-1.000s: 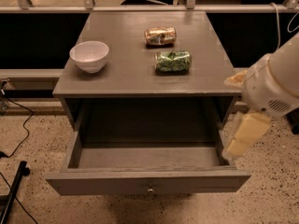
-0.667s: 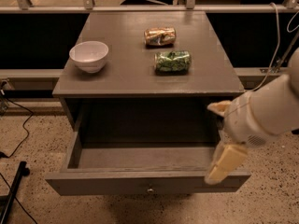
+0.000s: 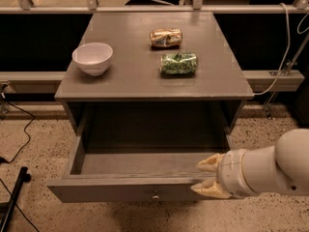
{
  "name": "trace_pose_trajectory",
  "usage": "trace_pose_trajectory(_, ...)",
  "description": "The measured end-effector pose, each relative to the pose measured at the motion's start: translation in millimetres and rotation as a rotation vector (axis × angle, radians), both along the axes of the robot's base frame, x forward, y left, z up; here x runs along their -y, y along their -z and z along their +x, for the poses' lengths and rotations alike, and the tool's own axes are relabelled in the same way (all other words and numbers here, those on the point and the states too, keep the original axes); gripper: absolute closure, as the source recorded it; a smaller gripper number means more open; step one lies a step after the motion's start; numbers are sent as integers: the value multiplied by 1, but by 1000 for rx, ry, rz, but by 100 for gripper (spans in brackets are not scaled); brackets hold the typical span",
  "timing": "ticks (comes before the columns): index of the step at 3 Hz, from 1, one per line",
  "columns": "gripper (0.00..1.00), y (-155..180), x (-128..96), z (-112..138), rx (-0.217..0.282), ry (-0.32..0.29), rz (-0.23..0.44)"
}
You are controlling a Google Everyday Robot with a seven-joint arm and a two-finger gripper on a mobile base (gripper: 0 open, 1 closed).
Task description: Close top drawer
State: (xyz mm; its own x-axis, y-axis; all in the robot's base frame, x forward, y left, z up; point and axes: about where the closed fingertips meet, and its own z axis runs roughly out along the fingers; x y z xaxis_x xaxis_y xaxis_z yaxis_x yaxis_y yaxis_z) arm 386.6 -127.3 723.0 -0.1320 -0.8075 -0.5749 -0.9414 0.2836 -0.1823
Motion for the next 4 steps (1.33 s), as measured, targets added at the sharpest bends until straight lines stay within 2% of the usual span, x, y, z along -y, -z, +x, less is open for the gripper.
trace_pose_trajectory(1,72,26,-3,-4,28,17,62)
trace_pose_trajectory(2,95,35,-2,-7,77,28,139)
trace_pose_trajectory(3,100,36,1,-9,94,21,140)
trace_pose_trajectory(4,100,57,-1,-15,83,19,101)
